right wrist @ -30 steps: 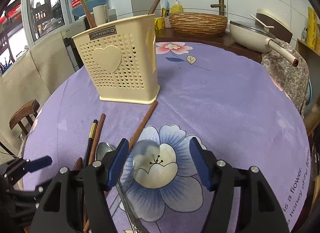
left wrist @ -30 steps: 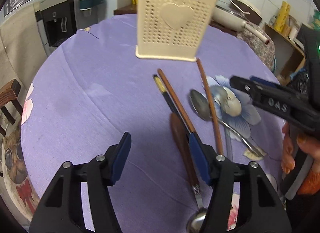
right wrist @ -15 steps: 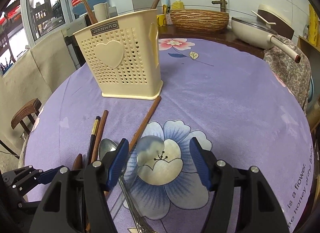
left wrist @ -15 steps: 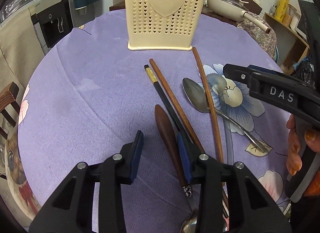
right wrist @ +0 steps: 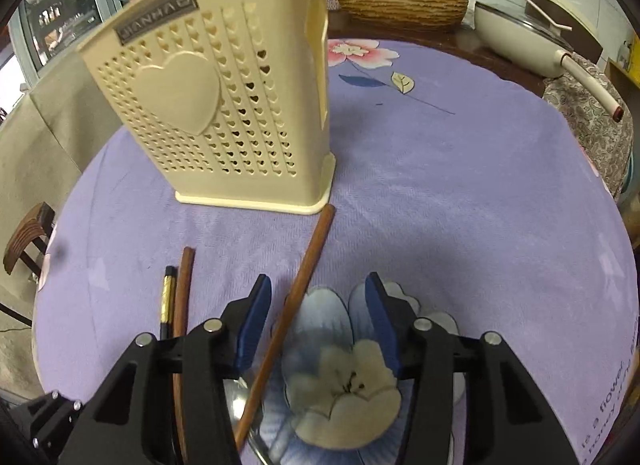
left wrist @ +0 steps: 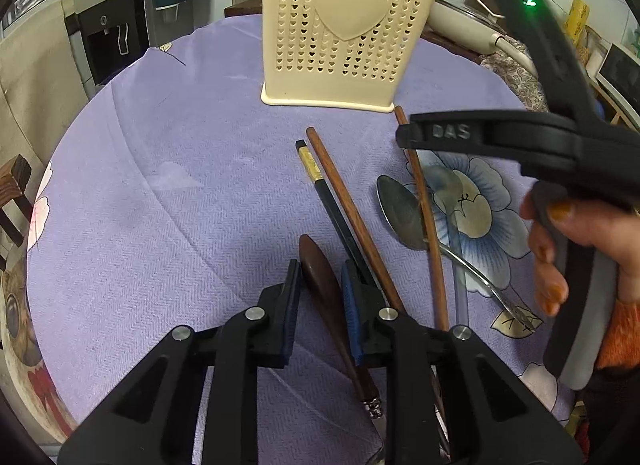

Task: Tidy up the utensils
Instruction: 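Grasp a wooden chopstick with the right tool while the left tool grasps another, then lift the wooden chopstick and wooden-handled spoon and lower them into the cream holder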

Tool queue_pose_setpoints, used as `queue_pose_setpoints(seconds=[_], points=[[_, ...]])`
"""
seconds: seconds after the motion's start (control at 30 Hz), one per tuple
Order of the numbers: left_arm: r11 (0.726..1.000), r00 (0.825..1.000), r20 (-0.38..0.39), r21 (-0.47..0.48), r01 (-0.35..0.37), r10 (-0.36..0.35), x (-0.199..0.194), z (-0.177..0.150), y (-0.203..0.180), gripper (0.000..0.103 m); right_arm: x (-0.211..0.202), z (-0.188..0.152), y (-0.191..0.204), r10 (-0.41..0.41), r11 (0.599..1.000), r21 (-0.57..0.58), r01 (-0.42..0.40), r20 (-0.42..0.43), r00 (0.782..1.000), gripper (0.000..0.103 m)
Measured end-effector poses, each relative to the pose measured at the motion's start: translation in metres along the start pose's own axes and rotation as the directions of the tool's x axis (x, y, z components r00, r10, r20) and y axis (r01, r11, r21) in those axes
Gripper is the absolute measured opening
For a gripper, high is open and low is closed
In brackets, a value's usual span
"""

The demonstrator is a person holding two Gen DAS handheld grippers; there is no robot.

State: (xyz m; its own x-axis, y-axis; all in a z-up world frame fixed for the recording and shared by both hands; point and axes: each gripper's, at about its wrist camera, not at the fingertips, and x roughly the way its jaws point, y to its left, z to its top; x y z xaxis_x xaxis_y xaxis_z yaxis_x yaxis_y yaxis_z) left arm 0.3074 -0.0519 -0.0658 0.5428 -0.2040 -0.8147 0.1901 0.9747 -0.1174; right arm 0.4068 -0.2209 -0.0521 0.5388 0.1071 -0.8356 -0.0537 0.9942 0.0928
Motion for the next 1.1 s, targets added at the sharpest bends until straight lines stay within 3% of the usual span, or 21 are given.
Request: queue_pose_setpoints(seconds=[0.3, 0.57, 0.8, 1.1], points=[[1.000, 1.000, 0.001, 0.000, 0.006, -0.006, 0.002, 0.003, 0.002, 0.021, 0.009, 0.006, 0.013, -0.100, 0.995, 0.005, 0.099, 0.018, 0.995, 0.037], [1.000, 1.000, 0.005, -0.004, 0.007, -0.007, 0.004, 0.004, 0.001, 0.021, 0.011, 0.011, 0.014, -0.074, 0.997, 0.036, 0.074, 0.017, 0.997, 0.013], [1.000, 1.000, 0.007, -0.012, 0.009, -0.009, 0.005, 0.005, 0.002, 0.020, 0.013, 0.016, -0.012, 0.030, 0.984, 0.173, -0.033, 0.025, 0.999, 0.009], [0.999, 1.000, 0.012, -0.035, 0.027, -0.027, 0.007, 0.008, 0.006, 0.019, 0.005, 0.015, -0.032, 0.184, 0.942, 0.275, -0.194, 0.065, 0.981, 0.007]])
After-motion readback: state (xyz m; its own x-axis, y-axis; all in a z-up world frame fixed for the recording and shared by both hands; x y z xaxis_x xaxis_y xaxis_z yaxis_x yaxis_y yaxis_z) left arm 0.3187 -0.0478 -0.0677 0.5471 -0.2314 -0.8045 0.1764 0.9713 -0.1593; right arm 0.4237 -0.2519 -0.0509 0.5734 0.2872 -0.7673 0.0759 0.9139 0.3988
